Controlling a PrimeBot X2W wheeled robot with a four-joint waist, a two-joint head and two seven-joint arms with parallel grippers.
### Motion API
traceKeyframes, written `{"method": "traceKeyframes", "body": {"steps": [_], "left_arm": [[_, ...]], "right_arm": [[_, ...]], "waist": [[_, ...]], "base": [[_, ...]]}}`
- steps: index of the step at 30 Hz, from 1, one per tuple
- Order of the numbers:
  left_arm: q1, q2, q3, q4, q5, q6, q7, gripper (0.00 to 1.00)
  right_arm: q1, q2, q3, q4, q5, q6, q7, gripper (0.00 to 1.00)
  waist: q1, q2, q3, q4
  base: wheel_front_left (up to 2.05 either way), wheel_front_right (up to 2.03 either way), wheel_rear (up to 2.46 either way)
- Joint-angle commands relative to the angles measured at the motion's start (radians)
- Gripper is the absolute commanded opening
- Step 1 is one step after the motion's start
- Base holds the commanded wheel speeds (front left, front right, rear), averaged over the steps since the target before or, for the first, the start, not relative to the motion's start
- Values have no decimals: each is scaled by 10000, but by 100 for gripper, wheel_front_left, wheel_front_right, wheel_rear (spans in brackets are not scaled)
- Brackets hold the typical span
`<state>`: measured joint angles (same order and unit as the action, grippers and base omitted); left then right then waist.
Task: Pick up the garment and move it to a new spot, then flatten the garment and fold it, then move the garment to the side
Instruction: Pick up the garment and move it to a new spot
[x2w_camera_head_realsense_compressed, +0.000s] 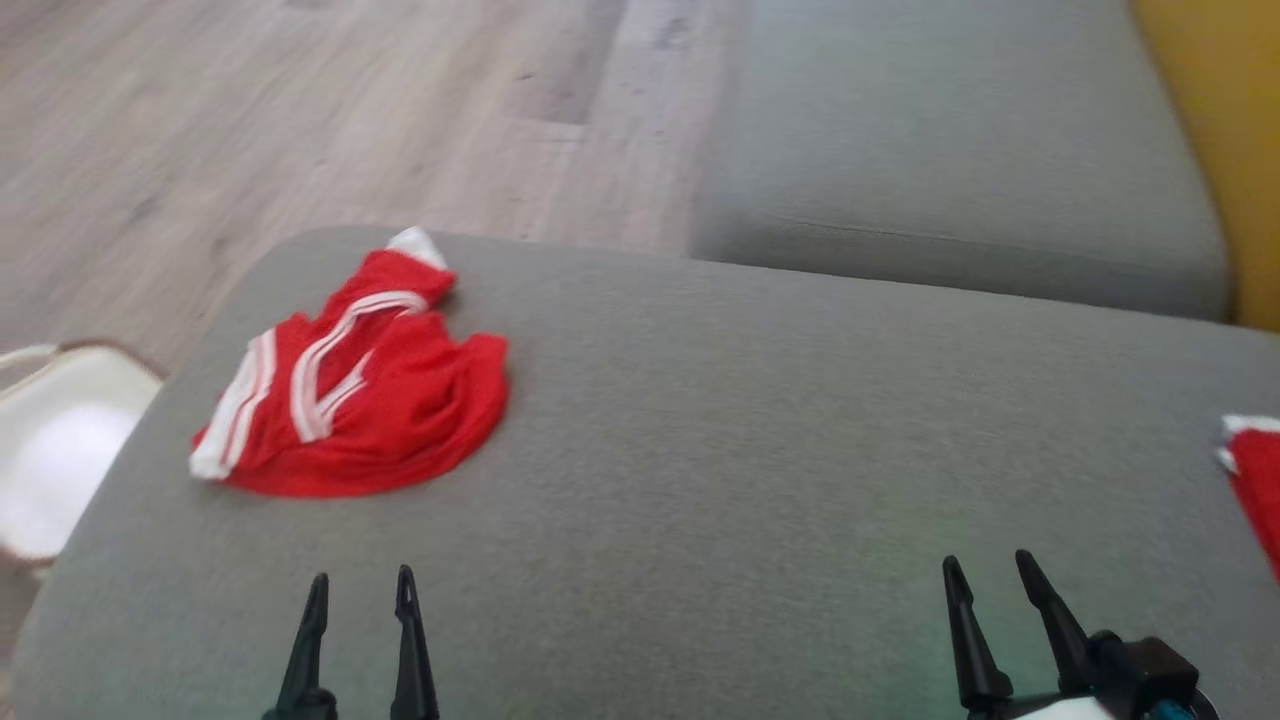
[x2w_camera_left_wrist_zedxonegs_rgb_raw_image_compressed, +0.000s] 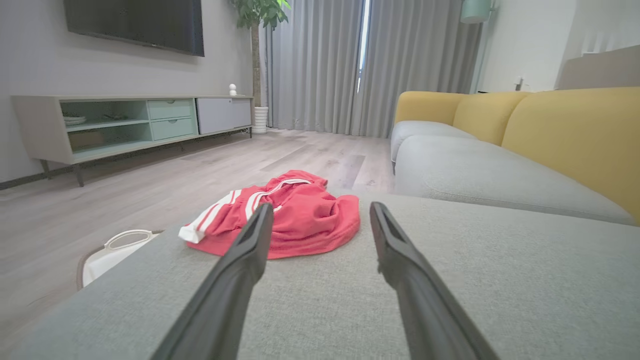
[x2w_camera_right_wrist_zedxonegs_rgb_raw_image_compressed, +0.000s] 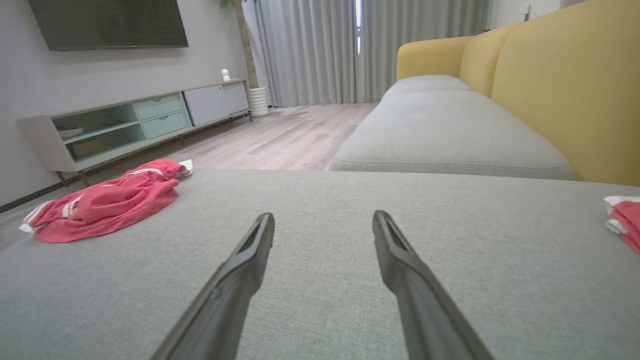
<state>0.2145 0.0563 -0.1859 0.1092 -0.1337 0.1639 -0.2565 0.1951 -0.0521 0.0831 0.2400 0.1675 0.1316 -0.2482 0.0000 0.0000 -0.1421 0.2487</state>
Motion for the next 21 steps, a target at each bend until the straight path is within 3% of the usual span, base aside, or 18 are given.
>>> {"method": "traceKeyframes", "body": {"steps": [1, 11, 17, 21], "left_arm": [[-450, -60, 369, -367, 56, 3, -53, 100], [-475, -60, 773, -541, 186, -66, -53, 100], [-925, 59, 1096, -749, 257, -133, -53, 100], [-1929, 465, 1328, -996, 352, -353, -53, 100]], "right_arm": [[-557, -67, 194, -282, 34, -9, -135, 100], [-700, -10, 240, -235, 61, -9, -135, 100], [-720, -73, 283, -225, -49, -9, -135, 100], [-741, -365, 302, -315, -143, -9, -135, 100]], "waist": [[0, 0, 106, 526], [0, 0, 394, 1635], [0, 0, 927, 1692], [0, 0, 1598, 1644]], "base": [[0, 0, 0], [0, 0, 0], [0, 0, 0], [0, 0, 0]]}}
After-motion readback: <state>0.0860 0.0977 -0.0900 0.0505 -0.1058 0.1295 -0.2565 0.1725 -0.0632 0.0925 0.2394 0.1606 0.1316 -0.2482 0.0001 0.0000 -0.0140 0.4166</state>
